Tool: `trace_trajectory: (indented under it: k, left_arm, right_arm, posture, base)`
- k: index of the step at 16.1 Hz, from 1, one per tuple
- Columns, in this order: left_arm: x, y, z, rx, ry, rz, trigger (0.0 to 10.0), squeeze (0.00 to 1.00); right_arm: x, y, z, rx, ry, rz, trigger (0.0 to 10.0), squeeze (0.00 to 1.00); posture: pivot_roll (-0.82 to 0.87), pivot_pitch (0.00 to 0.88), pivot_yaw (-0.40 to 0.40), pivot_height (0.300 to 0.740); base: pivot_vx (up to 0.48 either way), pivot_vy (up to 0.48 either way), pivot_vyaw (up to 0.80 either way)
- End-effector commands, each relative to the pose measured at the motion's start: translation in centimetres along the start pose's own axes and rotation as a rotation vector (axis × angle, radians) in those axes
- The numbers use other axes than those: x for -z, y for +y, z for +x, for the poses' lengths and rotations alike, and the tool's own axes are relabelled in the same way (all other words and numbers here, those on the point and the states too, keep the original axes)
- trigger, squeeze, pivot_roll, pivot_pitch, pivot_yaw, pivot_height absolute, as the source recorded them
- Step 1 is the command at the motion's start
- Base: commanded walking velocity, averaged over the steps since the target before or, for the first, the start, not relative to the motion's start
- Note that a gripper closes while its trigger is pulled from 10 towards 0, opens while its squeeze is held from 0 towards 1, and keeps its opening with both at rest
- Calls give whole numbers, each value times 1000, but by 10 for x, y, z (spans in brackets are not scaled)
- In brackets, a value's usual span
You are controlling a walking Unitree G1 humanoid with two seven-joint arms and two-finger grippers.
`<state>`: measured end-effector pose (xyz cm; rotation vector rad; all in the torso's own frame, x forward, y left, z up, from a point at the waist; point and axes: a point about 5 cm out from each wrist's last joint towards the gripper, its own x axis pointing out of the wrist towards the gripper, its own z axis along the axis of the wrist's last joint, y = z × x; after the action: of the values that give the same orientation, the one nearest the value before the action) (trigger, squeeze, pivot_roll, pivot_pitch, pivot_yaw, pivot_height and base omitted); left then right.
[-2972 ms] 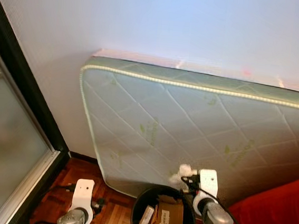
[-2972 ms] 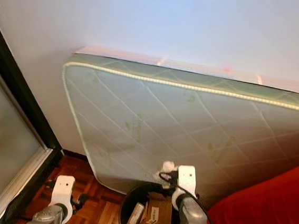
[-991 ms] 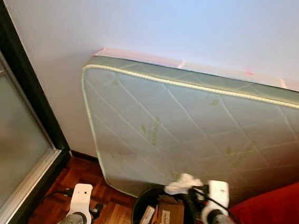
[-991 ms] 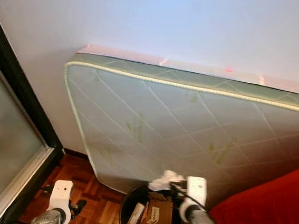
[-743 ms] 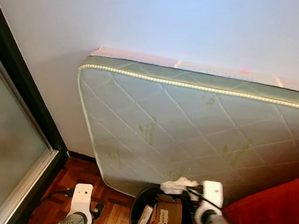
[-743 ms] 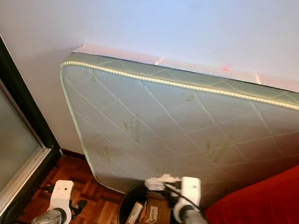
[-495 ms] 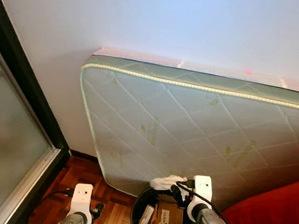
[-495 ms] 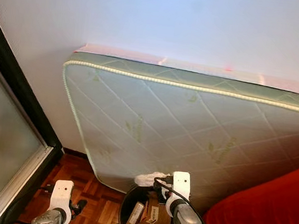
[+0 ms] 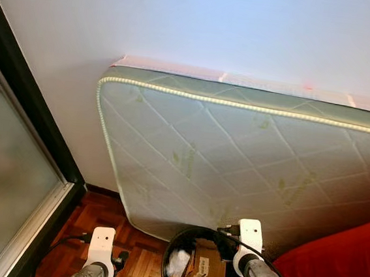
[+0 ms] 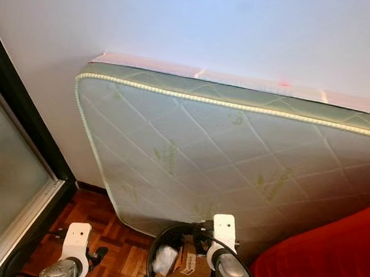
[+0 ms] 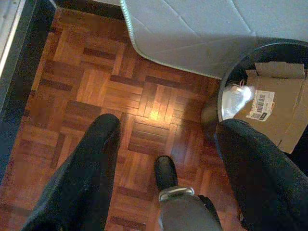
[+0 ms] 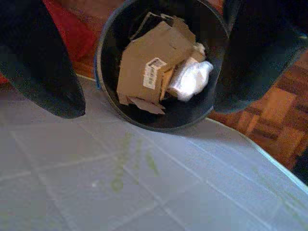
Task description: Clean up the room
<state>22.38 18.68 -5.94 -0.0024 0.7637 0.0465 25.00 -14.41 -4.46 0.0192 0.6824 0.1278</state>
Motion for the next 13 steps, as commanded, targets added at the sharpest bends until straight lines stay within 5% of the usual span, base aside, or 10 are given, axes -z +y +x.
trace_trajectory:
  k: [1, 2, 3, 12, 13]
  left_arm:
    - [2, 0, 0, -6, 16, 7, 10000, 0]
    - [2, 0, 0, -6, 16, 7, 10000, 0]
    - [2, 0, 0, -5, 17, 7, 10000, 0]
    - [8, 3, -2, -17, 40, 2, 10000, 0]
    - [9, 3, -2, -18, 42, 3, 10000, 0]
  right_arm:
    - [6, -1, -1, 17, 46, -36, 10000, 1000]
    - [7, -1, -1, 25, 52, -42, 10000, 349]
    - [9, -1, -1, 32, 64, -47, 10000, 0]
    - [63, -24, -23, 189, 277, -14, 10000, 0]
    - [73, -38, -31, 216, 292, 3, 10000, 0]
  posture:
    - [7, 7, -2, 740]
    - [7, 7, -2, 740]
    - [7, 6, -3, 740]
    - [2, 2, 3, 740]
    - [2, 0, 6, 740]
  base:
    - [0, 0, 0]
    - [0, 0, 0]
    - [0, 0, 0]
    - [0, 0, 0]
    - [0, 0, 0]
